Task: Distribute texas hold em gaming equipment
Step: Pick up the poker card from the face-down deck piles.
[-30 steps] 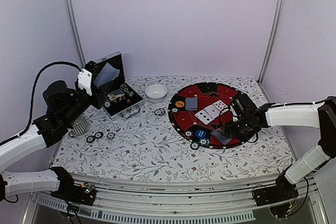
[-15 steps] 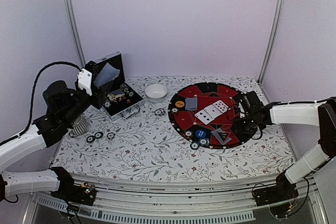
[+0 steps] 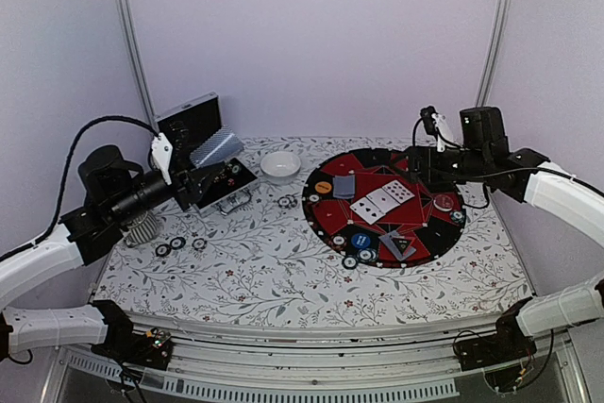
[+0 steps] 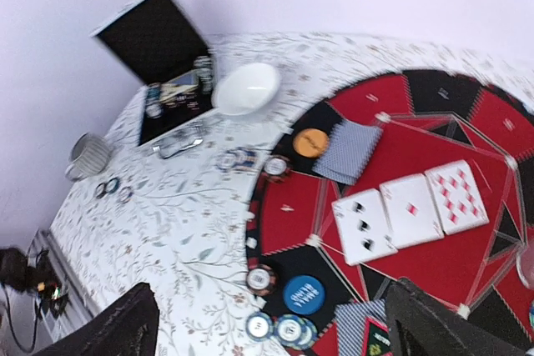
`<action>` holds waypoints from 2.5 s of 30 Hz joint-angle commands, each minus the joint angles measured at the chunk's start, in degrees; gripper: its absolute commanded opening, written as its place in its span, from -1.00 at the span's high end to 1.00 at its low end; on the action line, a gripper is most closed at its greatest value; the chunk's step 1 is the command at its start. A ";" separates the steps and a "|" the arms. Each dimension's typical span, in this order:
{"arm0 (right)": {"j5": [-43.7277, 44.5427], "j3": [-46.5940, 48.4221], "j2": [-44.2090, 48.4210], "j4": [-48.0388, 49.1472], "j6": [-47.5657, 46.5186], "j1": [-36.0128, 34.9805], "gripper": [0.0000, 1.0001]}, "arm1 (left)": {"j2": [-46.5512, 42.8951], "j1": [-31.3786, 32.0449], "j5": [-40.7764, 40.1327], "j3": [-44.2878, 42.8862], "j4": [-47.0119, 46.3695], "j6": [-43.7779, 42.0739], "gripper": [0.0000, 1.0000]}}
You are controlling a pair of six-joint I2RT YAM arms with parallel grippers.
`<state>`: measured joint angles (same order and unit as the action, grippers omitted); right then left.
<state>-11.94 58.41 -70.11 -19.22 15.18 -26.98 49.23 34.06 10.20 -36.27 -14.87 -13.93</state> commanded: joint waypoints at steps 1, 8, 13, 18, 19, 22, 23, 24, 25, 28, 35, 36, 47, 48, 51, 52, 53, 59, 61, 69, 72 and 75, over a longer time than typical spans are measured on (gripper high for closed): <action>-12.35 4.21 -1.40 6.42 -0.82 -9.21 -0.98 | -0.58 2.30 12.57 -0.66 1.15 -3.06 0.02; -0.47 19.45 -10.22 3.23 -2.92 -20.90 -0.98 | -0.46 6.11 21.05 0.58 2.37 -6.24 0.01; 7.07 31.17 -16.93 -7.18 -11.28 -24.05 -0.98 | -0.45 8.84 19.78 1.15 3.18 -8.25 0.02; -5.78 27.57 -16.28 1.06 -12.13 -27.28 -0.98 | -0.35 10.19 17.65 1.38 3.60 -9.39 0.02; -6.07 27.10 -16.48 1.88 -12.06 -28.58 -0.98 | -0.23 10.32 17.28 1.40 3.69 -9.63 0.01; -7.61 25.22 -17.54 6.90 -10.39 -30.73 -1.00 | 0.03 10.71 16.56 1.47 3.67 -9.97 0.02; -9.06 24.86 -18.25 8.43 -9.20 -30.98 -0.99 | 0.04 10.71 16.43 1.53 3.60 -9.99 0.02; -9.74 25.05 -19.02 9.20 -8.49 -31.13 -0.97 | -0.04 10.81 16.10 1.63 3.36 -10.09 0.02; -9.57 25.20 -19.76 9.72 -8.10 -31.30 -0.96 | -0.02 10.89 15.66 1.78 3.14 -10.12 0.02; -10.94 25.09 -21.50 12.50 -7.13 -31.61 -0.96 | -0.18 11.01 14.52 2.34 2.43 -10.32 0.02; -5.79 29.70 -27.39 7.52 -7.61 -32.02 -0.93 | -1.22 11.26 13.63 3.08 1.11 -10.32 0.03; -4.36 29.41 -27.18 7.27 -8.09 -32.04 -0.93 | -1.65 11.25 13.55 3.27 0.60 -10.29 0.03; -3.79 27.80 -24.62 4.80 -9.28 -31.51 -0.31 | -1.29 11.44 13.81 3.40 -0.12 -9.82 0.03; -4.49 27.88 -24.71 4.69 -9.36 -31.51 -0.23 | -1.25 11.38 13.70 3.46 -0.15 -9.76 0.03; -6.19 28.19 -24.65 4.48 -9.16 -31.47 0.00 | -1.24 11.44 13.26 3.55 -0.41 -9.71 0.03; -6.57 28.31 -24.52 4.46 -9.06 -31.38 0.08 | -1.16 11.44 13.13 3.56 -0.41 -9.73 0.03; -6.79 28.35 -24.35 4.34 -9.03 -31.41 0.15 | -1.16 11.44 12.84 3.50 -0.46 -9.70 0.03; -7.12 28.85 -23.40 2.35 -8.92 -31.28 0.75 | -0.89 11.43 11.52 3.36 -0.51 -9.67 0.03; -6.32 28.82 -22.74 1.45 -8.77 -31.05 0.88 | -0.89 11.52 11.22 3.34 -0.50 -9.63 0.03; -5.88 27.75 -18.86 -0.62 -7.97 -29.38 0.96 | -0.55 11.51 9.58 3.32 -0.42 -9.81 0.03; -7.70 27.06 -16.43 -0.28 -7.51 -28.15 0.97 | -0.41 11.51 9.05 3.25 -0.42 -9.81 0.03; -8.76 24.56 -12.60 2.68 -5.47 -25.26 0.97 | -0.21 11.52 8.64 3.18 -0.42 -9.80 0.02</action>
<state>-19.35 85.43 -88.33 -18.85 7.11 -55.51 48.77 44.64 19.75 -32.93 -13.02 -23.86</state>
